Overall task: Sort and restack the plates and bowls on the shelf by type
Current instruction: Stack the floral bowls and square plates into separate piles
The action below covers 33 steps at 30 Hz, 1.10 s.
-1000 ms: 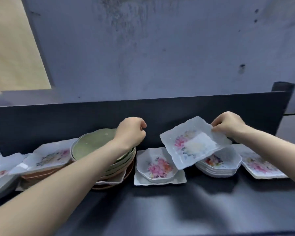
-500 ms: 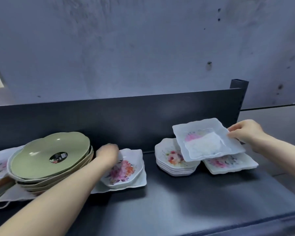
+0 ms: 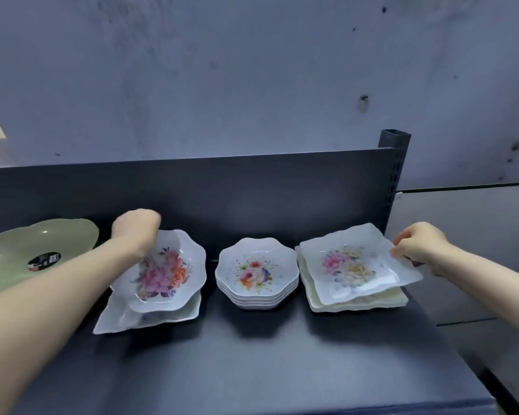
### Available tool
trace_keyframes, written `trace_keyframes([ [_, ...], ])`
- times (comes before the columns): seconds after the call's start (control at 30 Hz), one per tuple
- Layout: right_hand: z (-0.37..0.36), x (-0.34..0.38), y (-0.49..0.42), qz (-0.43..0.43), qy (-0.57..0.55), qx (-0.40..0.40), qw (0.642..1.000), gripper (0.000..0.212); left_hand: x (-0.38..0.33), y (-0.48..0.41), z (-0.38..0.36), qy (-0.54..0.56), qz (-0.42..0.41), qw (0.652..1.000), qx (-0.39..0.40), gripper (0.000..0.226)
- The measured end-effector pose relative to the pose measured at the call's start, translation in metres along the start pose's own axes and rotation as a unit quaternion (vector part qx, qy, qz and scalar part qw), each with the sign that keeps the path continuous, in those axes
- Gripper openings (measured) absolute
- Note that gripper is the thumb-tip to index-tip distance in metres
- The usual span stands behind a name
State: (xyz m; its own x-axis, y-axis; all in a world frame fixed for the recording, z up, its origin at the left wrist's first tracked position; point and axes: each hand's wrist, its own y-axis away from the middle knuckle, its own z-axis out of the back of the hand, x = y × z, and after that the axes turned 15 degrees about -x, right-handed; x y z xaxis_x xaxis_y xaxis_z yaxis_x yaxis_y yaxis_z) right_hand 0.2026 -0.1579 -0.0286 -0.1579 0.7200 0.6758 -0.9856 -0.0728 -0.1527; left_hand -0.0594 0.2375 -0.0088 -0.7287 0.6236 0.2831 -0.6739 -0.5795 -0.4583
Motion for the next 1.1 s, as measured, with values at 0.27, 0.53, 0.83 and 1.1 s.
trace_keyframes([
  [0.27, -0.019, -0.02, -0.01, 0.053, 0.01, 0.091, 0.994, 0.008, -0.039, -0.001, 0.045, 0.161, 0.119, 0.98, 0.0, 0.017],
  [0.53, -0.028, -0.016, -0.011, 0.249, 0.101, 0.01, 0.963, 0.017, -0.096, 0.038, 0.036, 0.405, 0.296, 0.856, 0.125, 0.031],
  [0.83, -0.054, 0.037, 0.028, 0.254, -0.041, 0.121, 0.959, 0.023, -0.114, 0.061, 0.034, 0.381, 0.329, 0.86, 0.085, 0.023],
  [1.1, -0.094, 0.066, 0.046, 0.268, -0.054, 0.153, 0.95, 0.019, -0.118, 0.084, 0.024, 0.311, 0.256, 0.912, 0.083, 0.023],
])
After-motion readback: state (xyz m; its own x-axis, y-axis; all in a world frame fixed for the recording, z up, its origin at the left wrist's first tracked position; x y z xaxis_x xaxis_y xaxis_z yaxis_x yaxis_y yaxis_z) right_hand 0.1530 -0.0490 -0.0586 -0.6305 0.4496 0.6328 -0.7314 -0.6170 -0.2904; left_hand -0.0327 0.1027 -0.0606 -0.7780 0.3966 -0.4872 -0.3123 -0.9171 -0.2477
